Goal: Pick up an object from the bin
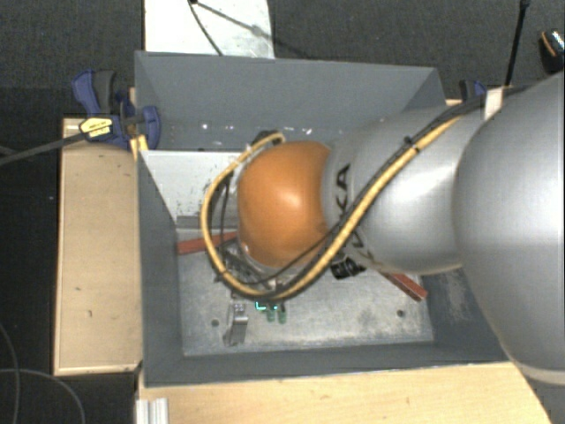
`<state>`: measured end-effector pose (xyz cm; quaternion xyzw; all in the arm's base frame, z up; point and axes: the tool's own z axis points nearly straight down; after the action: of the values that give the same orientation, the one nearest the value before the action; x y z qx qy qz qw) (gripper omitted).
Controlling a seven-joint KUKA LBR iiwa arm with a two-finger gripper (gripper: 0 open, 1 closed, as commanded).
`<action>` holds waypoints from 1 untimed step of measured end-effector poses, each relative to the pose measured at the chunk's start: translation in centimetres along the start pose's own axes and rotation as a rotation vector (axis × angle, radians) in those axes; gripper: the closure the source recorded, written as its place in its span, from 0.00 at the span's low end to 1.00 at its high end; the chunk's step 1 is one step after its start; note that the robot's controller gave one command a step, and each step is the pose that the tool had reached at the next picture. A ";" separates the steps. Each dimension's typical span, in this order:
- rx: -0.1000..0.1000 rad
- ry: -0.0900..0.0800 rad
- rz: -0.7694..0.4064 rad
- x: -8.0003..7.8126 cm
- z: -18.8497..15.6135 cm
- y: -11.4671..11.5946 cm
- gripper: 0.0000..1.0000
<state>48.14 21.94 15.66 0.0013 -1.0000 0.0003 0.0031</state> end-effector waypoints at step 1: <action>0.000 -0.012 -0.126 -4.1 -1.7 -4.6 0.00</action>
Offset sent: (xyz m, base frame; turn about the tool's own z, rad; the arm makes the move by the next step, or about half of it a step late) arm 0.0391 -0.0441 0.0161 -0.1299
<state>52.27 17.33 17.37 0.0644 -0.9979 0.0001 -0.0029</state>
